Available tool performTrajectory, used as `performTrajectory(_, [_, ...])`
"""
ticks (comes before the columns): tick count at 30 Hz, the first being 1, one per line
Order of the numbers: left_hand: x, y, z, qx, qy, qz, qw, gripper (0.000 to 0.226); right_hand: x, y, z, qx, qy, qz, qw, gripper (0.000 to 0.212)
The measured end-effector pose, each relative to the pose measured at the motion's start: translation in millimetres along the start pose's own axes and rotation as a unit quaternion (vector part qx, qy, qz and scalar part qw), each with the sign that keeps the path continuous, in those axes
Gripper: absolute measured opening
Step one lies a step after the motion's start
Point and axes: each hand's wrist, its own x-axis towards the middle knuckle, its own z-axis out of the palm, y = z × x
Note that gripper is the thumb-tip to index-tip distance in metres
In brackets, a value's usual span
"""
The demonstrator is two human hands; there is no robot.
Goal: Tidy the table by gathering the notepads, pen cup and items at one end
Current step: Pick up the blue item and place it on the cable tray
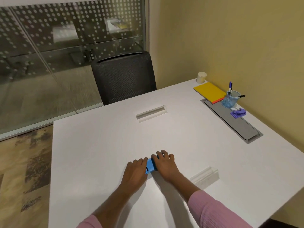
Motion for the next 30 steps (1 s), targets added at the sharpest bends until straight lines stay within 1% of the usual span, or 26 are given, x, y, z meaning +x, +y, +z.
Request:
performTrajectory(3, [-18.5,11.7,-18.7,-0.055,0.055,0.031,0.996,0.062,-24.6,5.5,-16.7,0.045,0.022,0.014,0.999,0.049])
performTrajectory(5, [-34.4,21.4,-27.3,-0.122,0.113,0.029,0.986,0.066,-43.8,10.9,-31.6,0.114,0.025,0.023,0.993,0.051])
performTrajectory(6, [-43.2,27.7,-33.8,-0.166,0.126,0.020,0.978,0.065,-54.5,13.3,-41.6,0.158,0.025,0.027,0.987,0.053])
performTrajectory(8, [-60.7,42.4,-50.1,-0.231,0.129,0.005,0.964,0.062,-77.6,17.5,-63.6,0.241,0.023,0.024,0.970,0.055])
performTrajectory(9, [-69.2,50.6,-57.2,-0.248,0.128,-0.001,0.960,0.061,-90.3,19.5,-74.4,0.266,0.022,0.020,0.964,0.055])
performTrajectory(14, [-114.9,102.0,-96.0,-0.303,0.125,-0.005,0.945,0.056,-160.2,26.3,-122.2,0.293,0.051,0.032,0.954,0.056])
performTrajectory(19, [-164.4,167.2,-123.3,-0.282,0.157,0.022,0.946,0.055,-252.3,35.7,-164.5,0.284,0.093,0.053,0.953,0.060])
performTrajectory(22, [-186.8,204.9,-135.6,-0.274,0.171,0.038,0.945,0.055,-303.2,42.8,-188.5,0.268,0.120,0.070,0.953,0.056])
performTrajectory(27, [-208.0,271.4,-154.1,-0.224,0.189,0.124,0.948,0.057,-380.8,71.0,-214.7,0.231,0.159,0.100,0.954,0.054])
performTrajectory(30, [-209.9,313.4,-166.3,-0.205,0.201,0.150,0.946,0.062,-415.7,97.9,-226.4,0.231,0.175,0.130,0.948,0.056])
